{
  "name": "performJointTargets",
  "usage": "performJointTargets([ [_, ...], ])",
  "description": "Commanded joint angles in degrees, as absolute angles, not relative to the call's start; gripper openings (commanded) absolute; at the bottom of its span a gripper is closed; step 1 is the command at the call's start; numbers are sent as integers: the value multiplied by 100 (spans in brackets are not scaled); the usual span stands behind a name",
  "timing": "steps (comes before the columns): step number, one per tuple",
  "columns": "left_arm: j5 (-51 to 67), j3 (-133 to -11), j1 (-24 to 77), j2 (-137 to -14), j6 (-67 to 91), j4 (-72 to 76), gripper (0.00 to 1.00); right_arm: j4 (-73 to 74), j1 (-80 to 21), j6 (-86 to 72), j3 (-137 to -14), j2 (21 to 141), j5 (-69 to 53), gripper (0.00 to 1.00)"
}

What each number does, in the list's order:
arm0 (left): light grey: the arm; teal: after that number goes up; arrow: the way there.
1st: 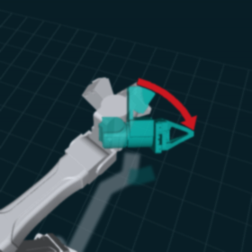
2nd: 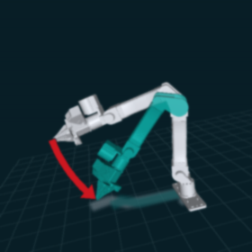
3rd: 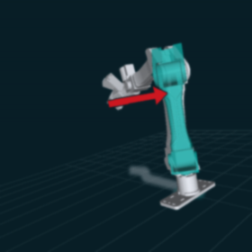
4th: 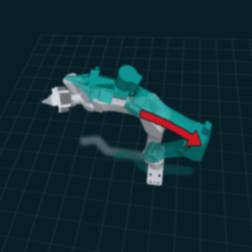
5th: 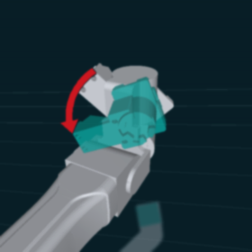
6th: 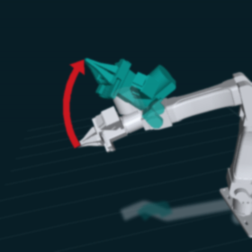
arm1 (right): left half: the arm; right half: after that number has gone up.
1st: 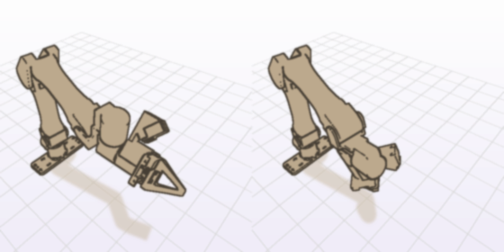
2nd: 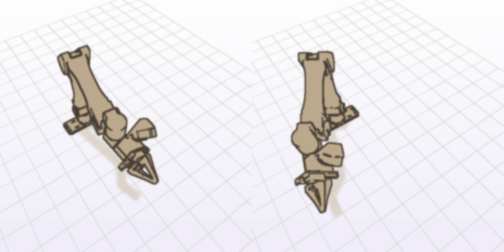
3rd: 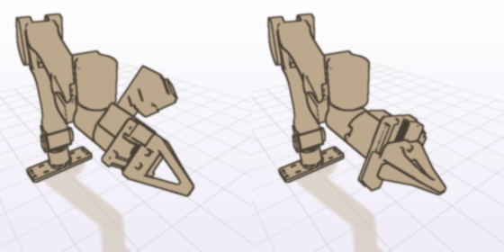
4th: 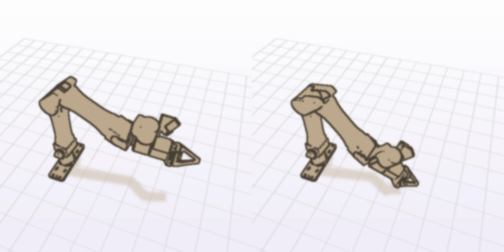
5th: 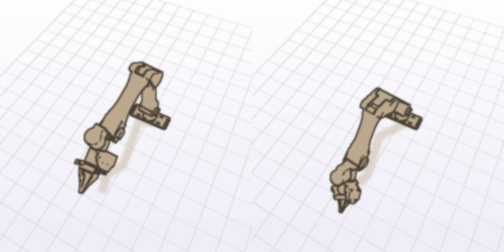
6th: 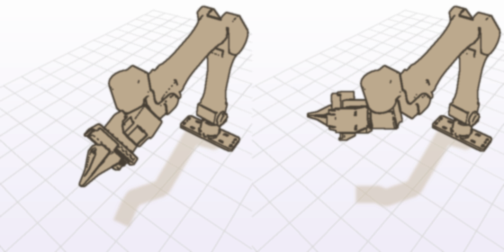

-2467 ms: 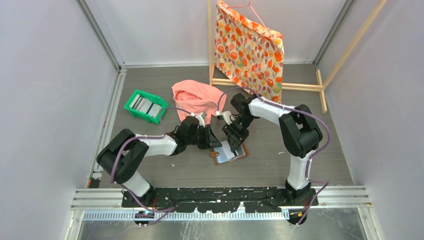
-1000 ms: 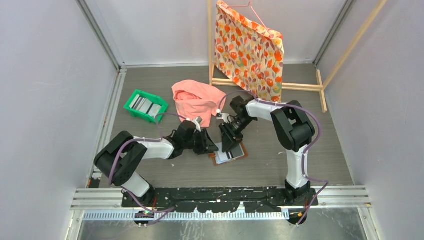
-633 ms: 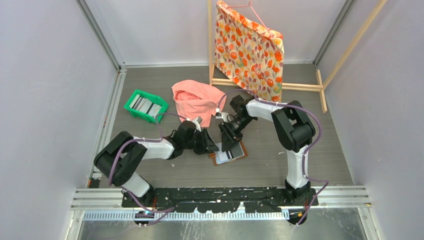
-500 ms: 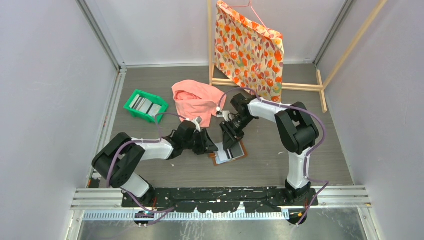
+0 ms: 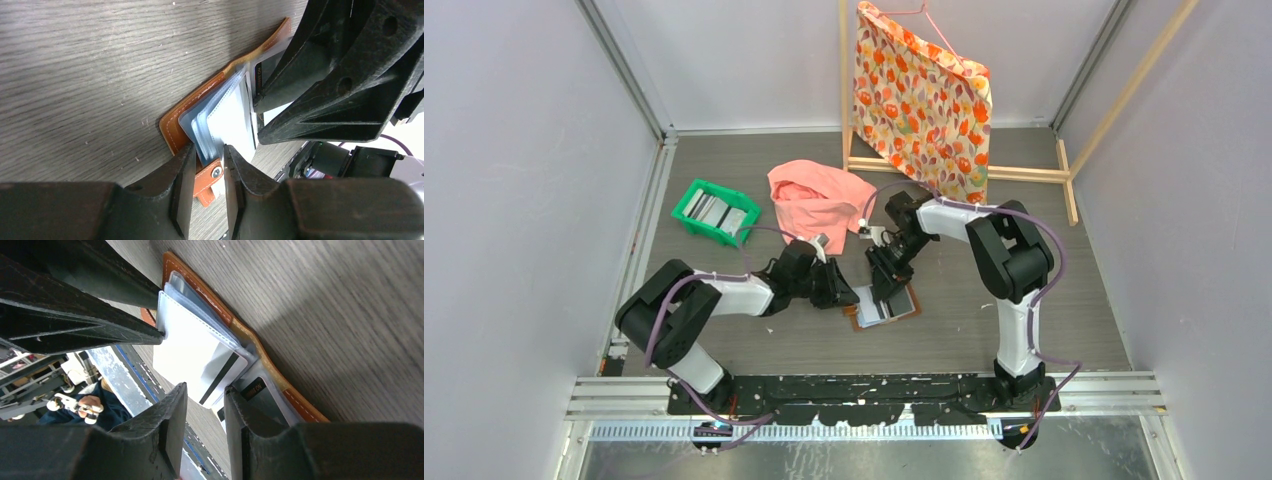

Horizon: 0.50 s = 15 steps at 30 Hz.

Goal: Put the credit cards into the card holder
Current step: Insert the credit card into the card holder.

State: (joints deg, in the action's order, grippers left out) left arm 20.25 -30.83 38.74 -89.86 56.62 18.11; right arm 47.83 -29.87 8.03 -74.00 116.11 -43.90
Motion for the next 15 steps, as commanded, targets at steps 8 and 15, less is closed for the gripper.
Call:
performJointTargets([
  [8, 2212, -3204, 3867, -9372, 5669, 2126, 25, 4685, -3075, 718, -7553, 11776, -5046, 38],
  [15, 2146, -3261, 3854, -9211, 5583, 1958, 28, 5437, -3039, 1666, -7902, 11432, -4657, 38],
])
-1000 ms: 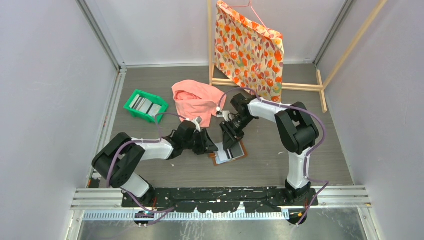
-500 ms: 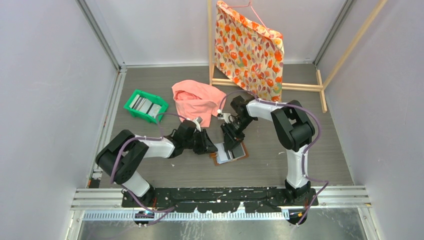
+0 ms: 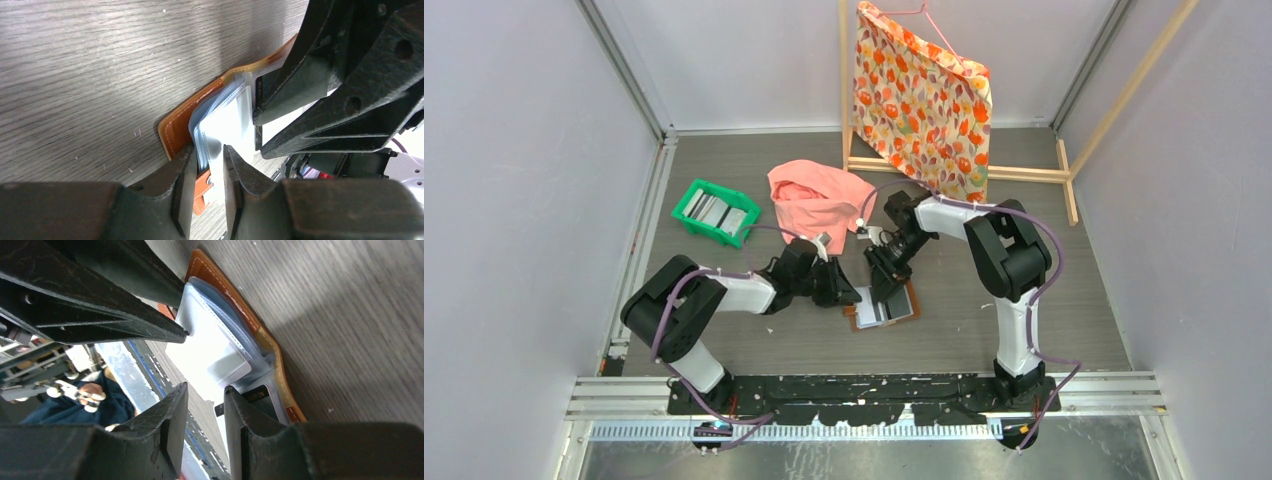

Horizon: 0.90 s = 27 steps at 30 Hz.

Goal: Put the credit cards into the card holder
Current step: Insert the credit card into the card holder, then turn over the card holder at the center of the board.

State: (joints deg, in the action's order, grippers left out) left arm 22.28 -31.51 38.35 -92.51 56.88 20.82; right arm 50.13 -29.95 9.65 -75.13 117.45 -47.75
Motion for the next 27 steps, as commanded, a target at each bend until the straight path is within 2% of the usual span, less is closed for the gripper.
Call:
performJointTargets([
  [1, 2092, -3275, 3844, -9116, 5514, 1837, 31, 5565, -3018, 1897, -7916, 11290, -4504, 38],
  [5, 1764, -3422, 3752, -8505, 5103, 1150, 38, 5884, -2775, 2500, -7831, 10608, -4229, 39],
  [10, 1357, -3570, 3662, -7684, 4610, 501, 43, 5745, -2309, 2354, -7556, 10259, -3904, 39],
  [12, 1311, -3569, 3667, -7420, 4524, 484, 43, 5735, -2204, 2245, -7528, 10349, -3883, 36],
  [15, 1387, -3457, 3665, -7186, 4594, 774, 45, 5785, -2171, 2114, -7548, 10564, -3811, 27],
  [17, 1485, -3276, 3663, -7159, 4878, 1220, 54, 5836, -2171, 2092, -7595, 10689, -3739, 23],
  [20, 1528, -2856, 3644, -7358, 5496, 2334, 71, 5905, -2176, 2079, -7610, 10800, -3746, 22],
  [21, 1564, -2715, 3624, -7508, 5735, 2794, 74, 5913, -2173, 2080, -7611, 10832, -3728, 22],
  [23, 1893, -2593, 3529, -7895, 6206, 3602, 75, 5958, -2178, 2089, -7620, 10949, -3667, 22],
  [27, 2509, -2963, 3591, -8635, 6588, 3748, 67, 6201, -2171, 2199, -7717, 11186, -3846, 19],
])
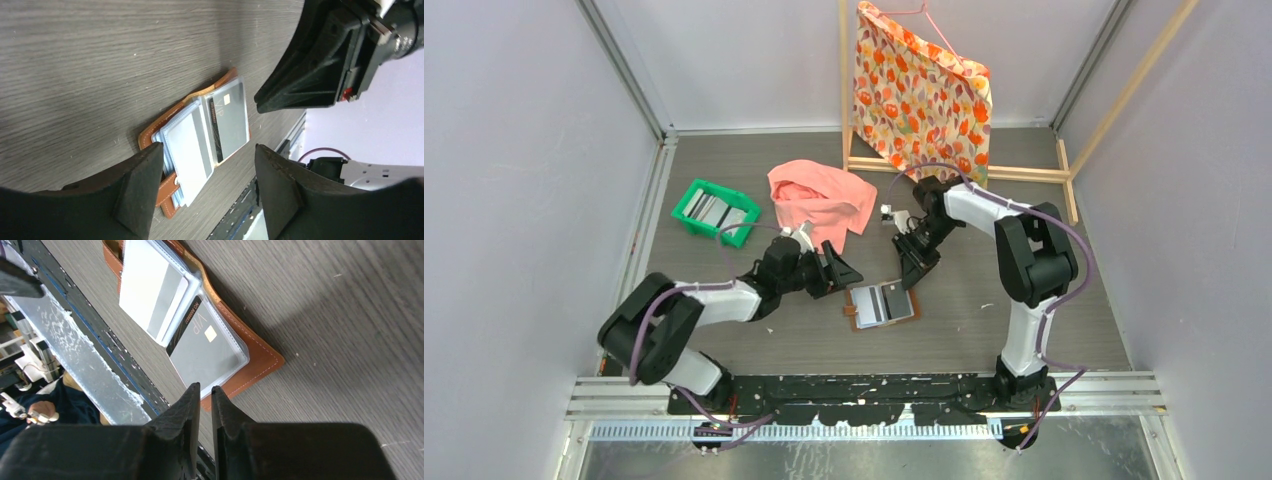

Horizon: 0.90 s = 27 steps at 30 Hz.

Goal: Put the credit cards into the card holder
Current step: Turn over the card holder at the center of the board.

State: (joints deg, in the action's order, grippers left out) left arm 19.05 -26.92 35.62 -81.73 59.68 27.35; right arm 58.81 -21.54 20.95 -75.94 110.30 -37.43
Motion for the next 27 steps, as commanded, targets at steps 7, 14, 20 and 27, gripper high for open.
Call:
performJointTargets([
  [7, 2448, -3504, 4051, -9082, 6500, 3413, 48, 6284, -2164, 2220, -7760, 11373, -3919, 20],
  [14, 2439, -3809, 4280, -9779, 6415, 3157, 37, 6311, -2158, 2202, -7774, 11486, -3909, 26],
  [20, 2458, -3817, 4280, -10268, 6406, 3265, 34, 6311, -2153, 2177, -7770, 11531, -3921, 31],
  [27, 2317, -3813, 4276, -10255, 6207, 2827, 36, 6463, -2155, 2236, -7821, 11630, -4429, 32],
])
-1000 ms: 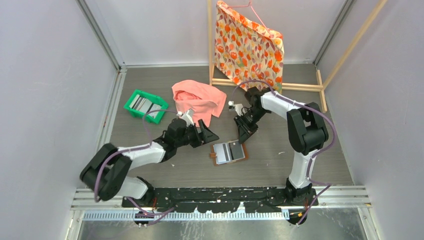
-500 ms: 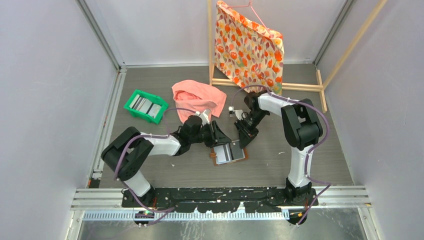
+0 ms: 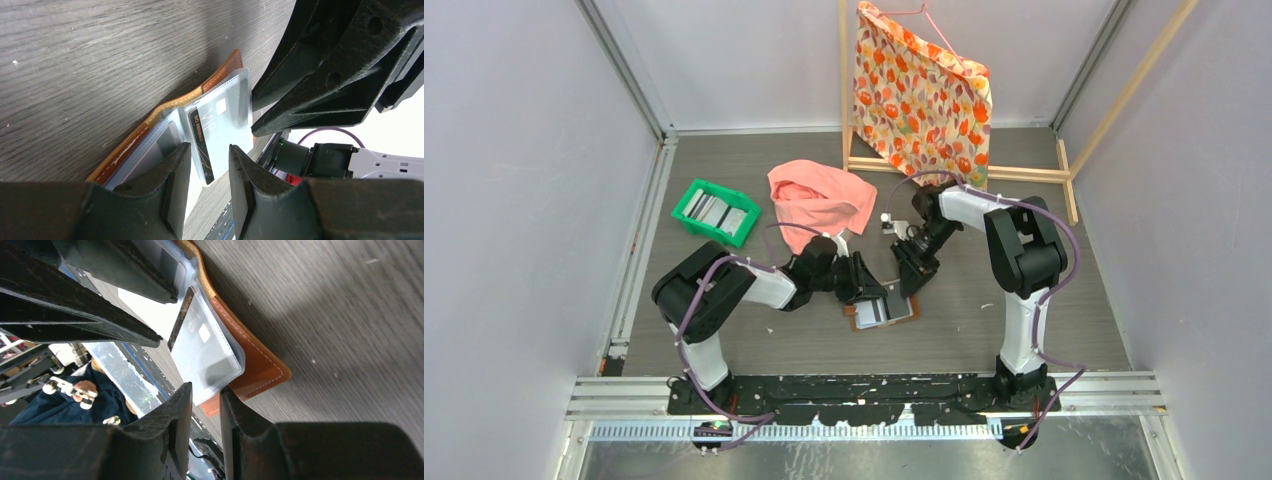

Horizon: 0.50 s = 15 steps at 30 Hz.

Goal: Put the credit cards into the card holder
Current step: Turn over the card holder at the center of the board.

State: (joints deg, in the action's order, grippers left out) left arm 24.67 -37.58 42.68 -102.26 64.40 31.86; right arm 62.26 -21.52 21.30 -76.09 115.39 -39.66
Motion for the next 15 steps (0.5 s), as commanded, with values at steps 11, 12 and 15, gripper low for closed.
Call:
performJointTargets([
  [11, 2288, -3676, 4271, -10306, 6228, 2926, 42, 7368, -2064, 3019, -8124, 11844, -5780, 24],
  [12, 2293, -3670, 4271, -10290, 6227, 2927, 43, 7437, -2059, 3100, -8140, 11852, -5854, 23],
  [15, 2277, -3651, 4258, -10242, 6216, 2939, 46, 7596, -2025, 3257, -8182, 11880, -5996, 23],
])
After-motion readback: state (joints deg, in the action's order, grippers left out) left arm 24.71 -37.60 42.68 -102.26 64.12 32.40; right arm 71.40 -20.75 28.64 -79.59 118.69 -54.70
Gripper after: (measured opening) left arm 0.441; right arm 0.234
